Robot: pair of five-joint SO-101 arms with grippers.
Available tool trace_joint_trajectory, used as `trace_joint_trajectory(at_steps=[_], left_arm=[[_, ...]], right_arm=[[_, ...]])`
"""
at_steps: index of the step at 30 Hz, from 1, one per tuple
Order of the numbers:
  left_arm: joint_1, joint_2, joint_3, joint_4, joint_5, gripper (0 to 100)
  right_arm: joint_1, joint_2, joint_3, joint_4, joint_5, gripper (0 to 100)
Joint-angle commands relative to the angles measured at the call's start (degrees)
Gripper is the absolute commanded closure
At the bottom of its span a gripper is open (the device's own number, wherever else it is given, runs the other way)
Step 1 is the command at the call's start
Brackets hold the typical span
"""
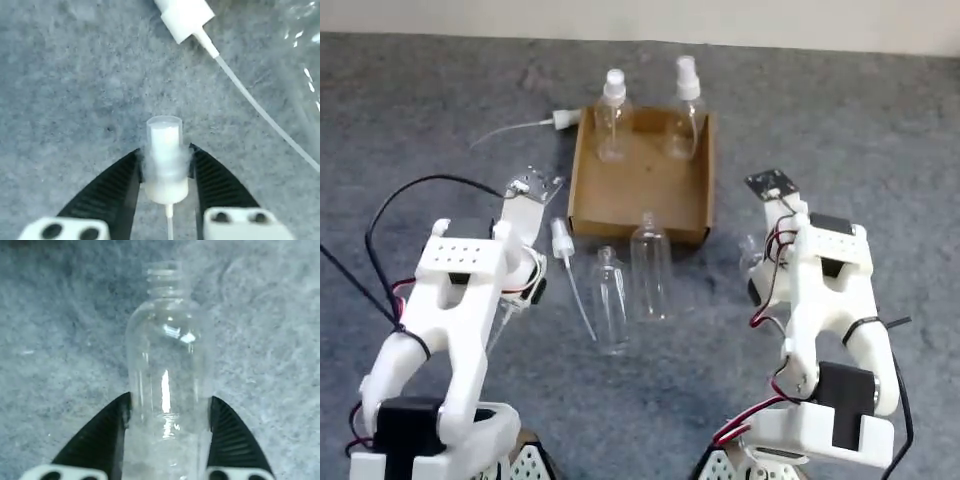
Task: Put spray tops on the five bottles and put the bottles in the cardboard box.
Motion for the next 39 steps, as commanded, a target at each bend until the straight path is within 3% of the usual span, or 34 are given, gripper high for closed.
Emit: trace_joint_trajectory(at_steps=[1,18,22,28,35,39], left_arm=[[-0.5,0.7,-0.3,-0.5,-0.7,88],[-0.7,16.9,-6.7,-8.4,-0.8,88],[-0.8,18.6,-7.1,-8.7,-0.5,100],[-0.7,6.5,-5.0,-4.6,1.3,100],[-0.4,-10.5,4.2,-2.1,6.9,100],[-0.5,-14.8,8.6,-2.2,6.7,100]], right_arm=[[1.2,0.0,0.2,-0.9,-0.1,87.1],[1.1,0.0,-0.2,-0.9,-0.4,87.1],[1.5,0.0,-0.2,-0.8,-0.4,87.1],[1.4,-0.1,-0.5,2.9,-0.5,86.6],[1.0,-4.2,-8.1,7.3,-6.2,73.5],[-0.3,-4.6,-8.9,7.3,-6.2,73.1]])
